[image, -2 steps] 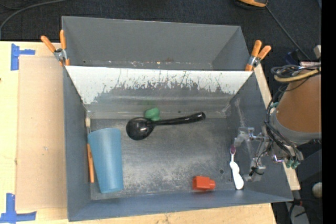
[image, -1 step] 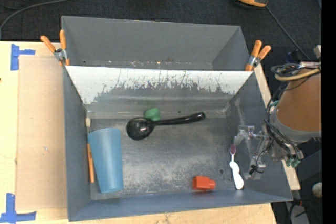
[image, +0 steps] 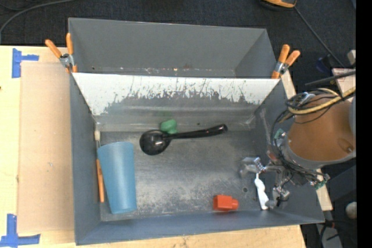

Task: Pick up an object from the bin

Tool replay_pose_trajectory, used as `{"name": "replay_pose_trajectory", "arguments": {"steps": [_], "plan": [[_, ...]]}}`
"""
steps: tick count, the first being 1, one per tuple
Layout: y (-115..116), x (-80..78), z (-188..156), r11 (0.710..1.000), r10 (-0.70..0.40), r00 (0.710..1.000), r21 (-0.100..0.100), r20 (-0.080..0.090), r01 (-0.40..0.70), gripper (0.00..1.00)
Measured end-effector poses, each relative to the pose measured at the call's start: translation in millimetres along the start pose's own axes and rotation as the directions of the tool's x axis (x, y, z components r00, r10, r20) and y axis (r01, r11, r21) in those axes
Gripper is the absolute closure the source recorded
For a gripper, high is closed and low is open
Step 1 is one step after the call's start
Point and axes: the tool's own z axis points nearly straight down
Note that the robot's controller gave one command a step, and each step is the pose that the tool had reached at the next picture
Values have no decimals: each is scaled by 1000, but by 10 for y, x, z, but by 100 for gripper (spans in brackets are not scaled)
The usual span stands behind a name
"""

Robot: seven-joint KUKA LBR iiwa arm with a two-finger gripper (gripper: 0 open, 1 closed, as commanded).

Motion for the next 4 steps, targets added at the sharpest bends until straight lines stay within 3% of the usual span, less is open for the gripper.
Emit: {"name": "replay_pose_trajectory", "arguments": {"steps": [1,2,3,4], "plan": [[-168,-117,-762,978,-207,978,7,5,207,0],[6,-191,-180,963,-270,963,-15,-4,270,0],[-62,-86,93,750,-661,750,-4,9,661,0],[98,-151,144,863,-504,863,-16,1,504,100]]}}
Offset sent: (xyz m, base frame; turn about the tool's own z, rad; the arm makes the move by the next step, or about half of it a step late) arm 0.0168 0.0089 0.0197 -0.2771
